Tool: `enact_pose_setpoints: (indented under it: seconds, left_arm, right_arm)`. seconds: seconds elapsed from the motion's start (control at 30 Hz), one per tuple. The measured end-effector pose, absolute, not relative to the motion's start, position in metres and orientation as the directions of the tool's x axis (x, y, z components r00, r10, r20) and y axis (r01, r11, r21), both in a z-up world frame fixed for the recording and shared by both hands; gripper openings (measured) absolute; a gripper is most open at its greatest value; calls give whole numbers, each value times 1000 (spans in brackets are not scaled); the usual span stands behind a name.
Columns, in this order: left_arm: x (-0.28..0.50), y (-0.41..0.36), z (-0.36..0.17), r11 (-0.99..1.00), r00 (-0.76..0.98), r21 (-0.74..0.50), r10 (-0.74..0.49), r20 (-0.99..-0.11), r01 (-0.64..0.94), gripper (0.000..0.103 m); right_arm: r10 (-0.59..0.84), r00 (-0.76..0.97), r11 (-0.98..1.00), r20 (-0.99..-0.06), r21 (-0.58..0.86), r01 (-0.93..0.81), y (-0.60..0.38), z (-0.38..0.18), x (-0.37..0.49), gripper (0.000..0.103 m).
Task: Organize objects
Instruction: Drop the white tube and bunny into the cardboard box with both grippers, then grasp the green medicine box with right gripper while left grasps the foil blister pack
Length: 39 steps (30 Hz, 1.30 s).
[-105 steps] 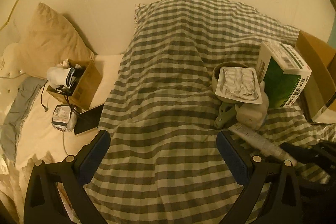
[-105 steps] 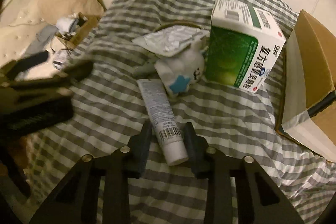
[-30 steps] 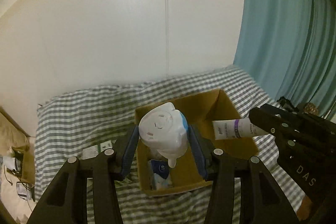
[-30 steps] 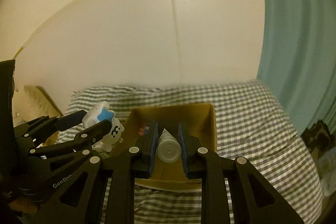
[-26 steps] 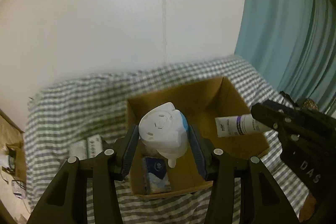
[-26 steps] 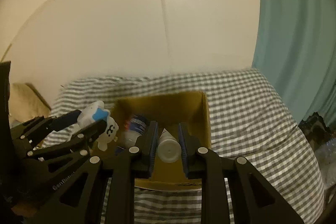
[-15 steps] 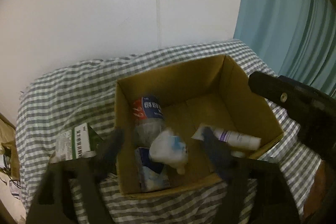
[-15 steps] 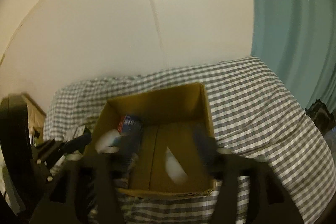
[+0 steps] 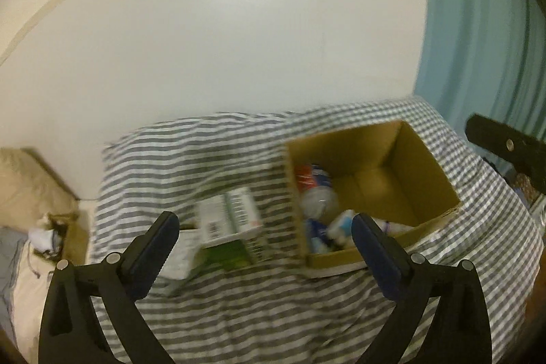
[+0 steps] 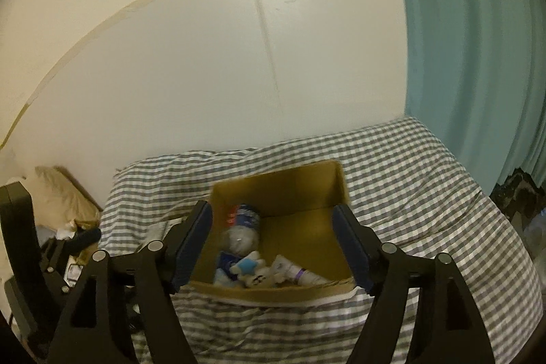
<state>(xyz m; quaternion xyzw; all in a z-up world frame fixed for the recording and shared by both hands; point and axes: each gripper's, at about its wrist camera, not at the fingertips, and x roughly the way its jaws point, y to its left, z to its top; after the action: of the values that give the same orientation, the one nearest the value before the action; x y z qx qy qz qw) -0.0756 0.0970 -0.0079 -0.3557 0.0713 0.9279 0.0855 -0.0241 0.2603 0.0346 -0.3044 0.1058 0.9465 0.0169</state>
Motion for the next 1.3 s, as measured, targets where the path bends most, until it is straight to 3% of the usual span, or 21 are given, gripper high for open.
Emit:
enact_pose_setpoints:
  seconds: [0.3,0.8,0.97,1.13,1.3]
  left_arm:
    - [-60,-3,-3,-997,-738,65,-20,-674,-33,103]
    - [-89,-80,-97,-990,-602,113,-142,-786,85,103]
    - [-104,-85,-117,-993,-590,82,-119,-799,88,103]
    - [-116,-81,-138,-991,-577,122,-126,-807,46,103]
    - [-127,-80,-155,-997,-571,75,-71,-818,16,103]
  right_arm:
    - [-81,-792,-993,-605,118,11,180,40,-14,85]
    - [-92,-712,-981,-696,-57,183,46,-32,-58,90]
    - [-74,-700,-983,-710,-68,173,36,-58,-88,96]
    - [-31,-665,-984,-746,-95,153,30,-90,-124,96]
    - [-10,-605,-986,-796,-91,136,30,-120,-152,96]
